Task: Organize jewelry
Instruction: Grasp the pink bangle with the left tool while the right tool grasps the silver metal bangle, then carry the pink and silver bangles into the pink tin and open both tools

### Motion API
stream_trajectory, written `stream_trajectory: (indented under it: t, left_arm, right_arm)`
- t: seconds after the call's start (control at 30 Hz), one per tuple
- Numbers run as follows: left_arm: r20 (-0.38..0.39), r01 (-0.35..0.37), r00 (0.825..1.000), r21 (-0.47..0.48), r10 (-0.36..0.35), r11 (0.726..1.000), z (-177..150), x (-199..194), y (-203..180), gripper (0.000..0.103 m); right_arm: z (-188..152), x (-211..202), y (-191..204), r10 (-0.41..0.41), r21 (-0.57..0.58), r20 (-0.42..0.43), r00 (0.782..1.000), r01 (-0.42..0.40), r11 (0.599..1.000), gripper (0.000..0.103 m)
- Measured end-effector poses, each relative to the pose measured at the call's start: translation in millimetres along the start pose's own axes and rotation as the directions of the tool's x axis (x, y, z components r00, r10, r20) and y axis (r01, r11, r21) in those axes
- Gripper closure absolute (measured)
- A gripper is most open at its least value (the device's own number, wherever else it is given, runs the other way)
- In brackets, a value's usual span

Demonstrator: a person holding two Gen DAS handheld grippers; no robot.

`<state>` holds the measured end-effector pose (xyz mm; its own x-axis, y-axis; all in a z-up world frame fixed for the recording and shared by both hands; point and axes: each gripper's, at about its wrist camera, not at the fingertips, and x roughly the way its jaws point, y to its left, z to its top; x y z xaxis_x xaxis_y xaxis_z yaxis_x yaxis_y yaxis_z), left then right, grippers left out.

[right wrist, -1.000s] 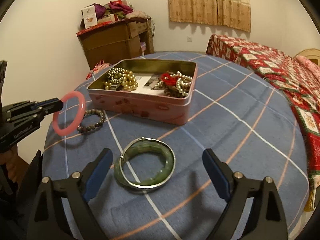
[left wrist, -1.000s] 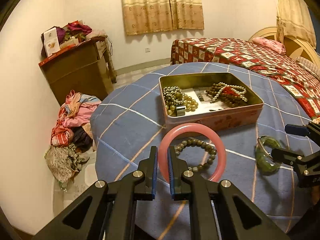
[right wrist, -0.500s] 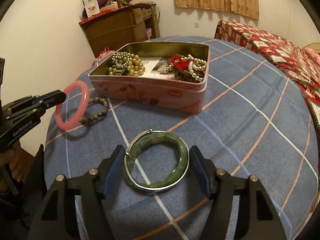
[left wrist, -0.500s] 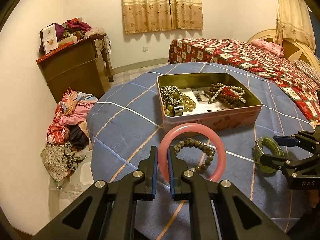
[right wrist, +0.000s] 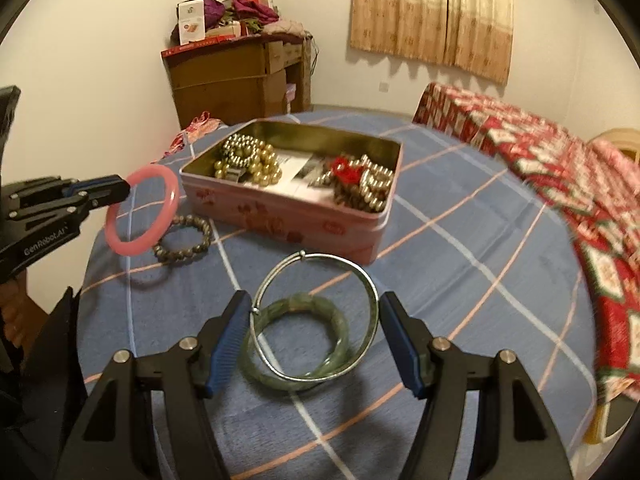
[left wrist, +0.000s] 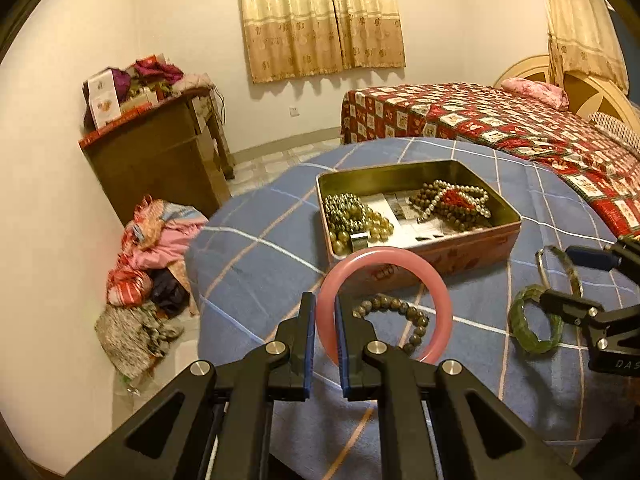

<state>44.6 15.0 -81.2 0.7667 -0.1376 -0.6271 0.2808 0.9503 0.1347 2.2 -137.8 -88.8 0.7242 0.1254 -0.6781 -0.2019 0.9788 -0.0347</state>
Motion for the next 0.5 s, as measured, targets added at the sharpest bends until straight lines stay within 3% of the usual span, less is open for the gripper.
stream_trajectory:
  t: [0.5]
  left_arm:
    - [0.054, -0.017, 0.998, 0.022, 0.016, 1.000, 31, 1, -6, 0.094]
  right_arm:
    - [35, -6, -9, -0.114, -0.021, 0.081, 0.990, 0.116, 0.993, 0.035]
